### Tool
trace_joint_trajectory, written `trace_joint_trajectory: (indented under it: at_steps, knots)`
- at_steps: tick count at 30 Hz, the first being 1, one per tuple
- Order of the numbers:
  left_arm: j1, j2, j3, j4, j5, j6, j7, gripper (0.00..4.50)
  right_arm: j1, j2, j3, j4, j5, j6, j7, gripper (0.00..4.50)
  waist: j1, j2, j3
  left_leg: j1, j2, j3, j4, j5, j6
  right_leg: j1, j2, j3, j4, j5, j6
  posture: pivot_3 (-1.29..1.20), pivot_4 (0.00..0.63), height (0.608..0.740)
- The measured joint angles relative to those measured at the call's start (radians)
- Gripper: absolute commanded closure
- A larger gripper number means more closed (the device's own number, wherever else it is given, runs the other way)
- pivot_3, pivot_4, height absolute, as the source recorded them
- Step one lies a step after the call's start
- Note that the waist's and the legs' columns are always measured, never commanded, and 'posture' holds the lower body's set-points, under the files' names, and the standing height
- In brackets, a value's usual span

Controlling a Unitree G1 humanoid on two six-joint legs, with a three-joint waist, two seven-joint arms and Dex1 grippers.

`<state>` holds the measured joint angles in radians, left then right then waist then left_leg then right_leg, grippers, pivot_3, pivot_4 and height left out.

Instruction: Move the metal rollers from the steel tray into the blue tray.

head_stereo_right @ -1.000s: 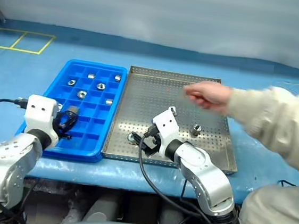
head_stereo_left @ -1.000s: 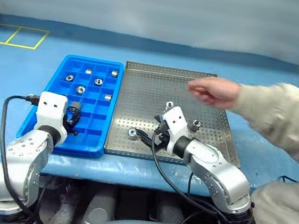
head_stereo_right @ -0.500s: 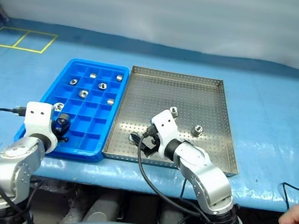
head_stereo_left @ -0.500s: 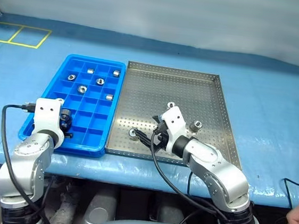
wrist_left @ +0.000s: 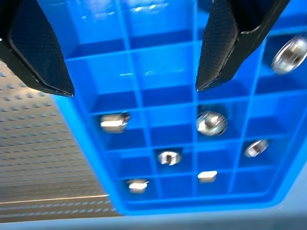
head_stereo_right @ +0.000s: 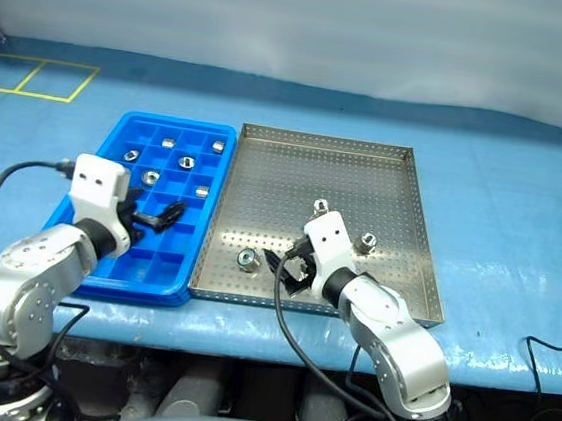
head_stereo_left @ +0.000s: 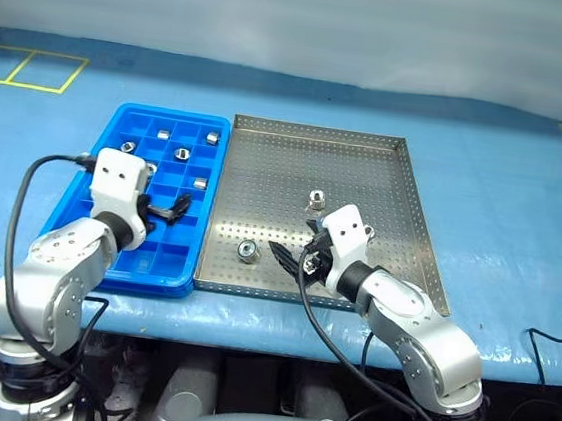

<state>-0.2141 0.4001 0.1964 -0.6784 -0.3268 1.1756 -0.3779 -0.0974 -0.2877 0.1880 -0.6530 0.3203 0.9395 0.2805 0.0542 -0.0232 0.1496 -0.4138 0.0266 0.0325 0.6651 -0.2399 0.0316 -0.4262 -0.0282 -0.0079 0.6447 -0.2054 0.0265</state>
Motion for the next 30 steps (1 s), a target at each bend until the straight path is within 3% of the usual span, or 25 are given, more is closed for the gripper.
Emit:
trace_joint_trajectory:
  at_steps: [5,12,22,30]
  knots:
    - [-0.134,0.164,-0.239,0.176,-0.021,-0.072,-0.184,0.03,0.029,-0.010,-0.022,-0.011,-0.002,0.000,-0.020,0.00,-0.022,0.000,0.000,0.000,0.001,0.001,-0.001,0.000,0.000,-0.001,0.002,0.001,0.001,0.000,0.000,0.04,0.150,0.740]
    - [-0.296,0.307,-0.500,0.380,0.006,-0.180,-0.422,0.03,0.072,0.022,-0.026,-0.030,-0.005,-0.010,-0.060,0.00,-0.047,0.001,0.001,0.000,0.001,0.003,-0.003,0.000,0.000,-0.003,0.002,0.003,0.000,0.000,0.000,-0.02,0.150,0.740]
    - [-0.396,0.348,-0.734,0.528,0.112,-0.298,-0.631,0.03,0.128,0.035,-0.039,-0.062,-0.018,-0.023,-0.104,0.00,-0.071,0.001,0.001,0.000,0.001,0.004,-0.002,0.000,0.001,-0.003,0.002,0.004,0.000,-0.001,0.000,-0.06,0.150,0.740]
    - [-0.403,0.348,-0.790,0.559,0.195,-0.360,-0.681,0.03,0.147,0.045,-0.038,-0.063,-0.022,-0.024,-0.109,0.00,-0.079,0.001,0.001,0.000,0.001,0.004,-0.001,0.000,0.001,-0.003,0.002,0.006,0.000,0.000,0.001,-0.07,0.150,0.740]
